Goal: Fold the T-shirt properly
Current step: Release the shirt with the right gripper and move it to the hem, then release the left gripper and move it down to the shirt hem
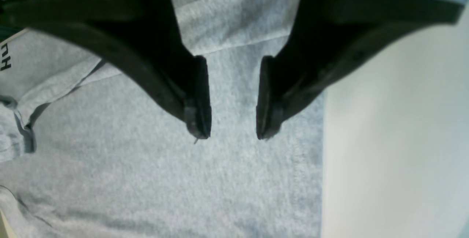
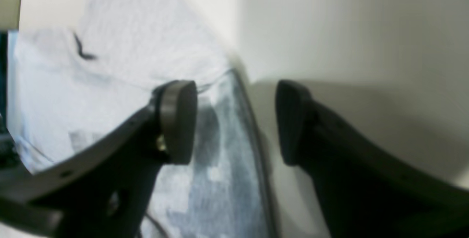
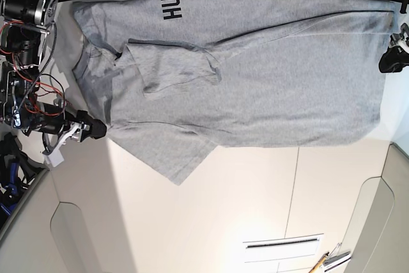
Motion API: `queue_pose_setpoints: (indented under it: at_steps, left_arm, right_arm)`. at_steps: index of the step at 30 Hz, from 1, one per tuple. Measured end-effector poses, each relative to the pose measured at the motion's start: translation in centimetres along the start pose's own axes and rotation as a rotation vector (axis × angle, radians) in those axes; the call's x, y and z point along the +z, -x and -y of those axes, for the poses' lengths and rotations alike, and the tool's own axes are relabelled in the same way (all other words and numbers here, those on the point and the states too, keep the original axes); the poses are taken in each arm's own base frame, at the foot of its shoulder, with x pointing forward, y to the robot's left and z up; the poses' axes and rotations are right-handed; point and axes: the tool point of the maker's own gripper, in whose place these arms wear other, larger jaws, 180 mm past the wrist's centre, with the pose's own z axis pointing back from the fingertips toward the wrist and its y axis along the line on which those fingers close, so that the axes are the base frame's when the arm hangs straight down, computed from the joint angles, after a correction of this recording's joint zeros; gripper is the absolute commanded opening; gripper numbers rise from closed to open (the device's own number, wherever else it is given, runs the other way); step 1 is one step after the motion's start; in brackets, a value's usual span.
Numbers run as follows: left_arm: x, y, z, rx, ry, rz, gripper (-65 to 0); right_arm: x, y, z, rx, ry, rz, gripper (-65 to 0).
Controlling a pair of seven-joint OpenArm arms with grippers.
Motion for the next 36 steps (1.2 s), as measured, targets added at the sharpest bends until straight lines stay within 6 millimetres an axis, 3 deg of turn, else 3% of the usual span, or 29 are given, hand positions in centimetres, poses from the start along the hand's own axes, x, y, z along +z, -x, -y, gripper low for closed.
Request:
queue_pose_setpoints:
  at_steps: [2,3,6,11,21,25,28,30,36]
  left_arm:
    - [0.0,0.0,0.0,0.0,0.0,0.0,-40.6]
    - [0.0,0.0,0.0,0.0,0.0,0.0,-40.6]
    - [0.0,0.0,0.0,0.0,0.0,0.0,-40.6]
    - [-0.2,-0.7,0.1,-0.005,0.002,0.018,-40.6]
    - [-1.9,-6.6,-0.5,-0.008,-0.046,0.152,-40.6]
    - [-4.6,-6.7,-1.6,0.052,-0.049,0.144,-40.5]
    - [-6.8,-7.2,-3.1,0.124,-0.07,0.155,-34.4]
    - [-8.1,-8.0,-3.7,0.189,-0.064,0.168,-31.5]
    - [-10.9,-10.6,-4.6,0.285,-0.065,0.205,-31.4]
  right_arm:
    - [-0.3,0.1,-0.3,0.025,0.0,-0.016,-34.1]
    - [-0.4,0.3,-0.2,0.033,0.008,-0.027,-38.8]
    - [-0.6,0.8,-0.1,0.04,0.02,-0.05,-64.2]
    - [-0.6,0.9,-0.2,0.038,0.015,-0.051,-65.0]
    - [-0.6,0.9,-0.2,0.039,0.016,-0.052,-65.0]
    - [-0.6,0.9,-0.2,0.037,0.013,-0.05,-65.0]
    - [-0.6,0.9,-0.2,0.037,0.013,-0.051,-65.0]
    - [-0.6,0.9,-0.2,0.037,0.013,-0.051,-65.0]
    - [-0.6,1.0,-0.2,0.037,0.013,-0.055,-65.0]
